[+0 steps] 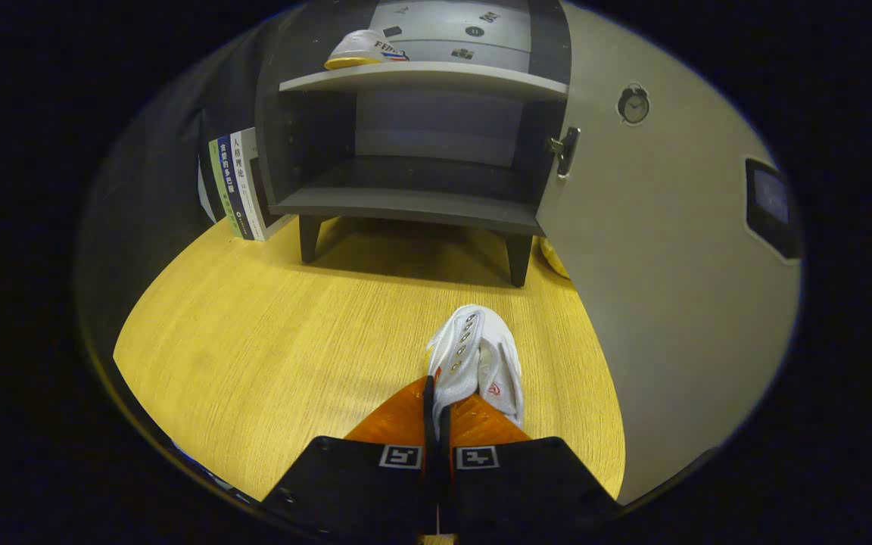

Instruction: Open the shoe cabinet door, grab the shoes and put them into the shoe cabinet, then close the shoe cabinet door.

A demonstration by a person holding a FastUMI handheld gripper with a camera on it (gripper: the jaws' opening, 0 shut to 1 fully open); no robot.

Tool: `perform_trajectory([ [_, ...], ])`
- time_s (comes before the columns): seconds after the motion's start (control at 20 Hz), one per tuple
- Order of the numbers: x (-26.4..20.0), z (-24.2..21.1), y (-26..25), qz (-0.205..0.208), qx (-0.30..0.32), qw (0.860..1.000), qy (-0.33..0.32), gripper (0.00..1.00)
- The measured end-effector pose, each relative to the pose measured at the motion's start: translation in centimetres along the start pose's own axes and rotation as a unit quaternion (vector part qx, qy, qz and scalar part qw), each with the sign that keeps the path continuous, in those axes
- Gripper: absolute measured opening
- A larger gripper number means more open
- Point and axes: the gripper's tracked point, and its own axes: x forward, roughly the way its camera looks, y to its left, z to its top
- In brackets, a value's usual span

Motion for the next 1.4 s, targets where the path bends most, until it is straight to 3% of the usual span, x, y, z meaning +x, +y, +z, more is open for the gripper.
perform_trajectory([
  [0.55, -9.2, 12.8, 2.0, 0.022, 0.002, 0.991, -0.132, 0.02],
  [1.1, -14.9, 28.0, 2.7, 0.011, -0.023, 0.955, -0.296, 0.02],
  [1.4, -13.9, 35.4, 2.0, -0.011, -0.03, 0.938, -0.345, 0.02],
])
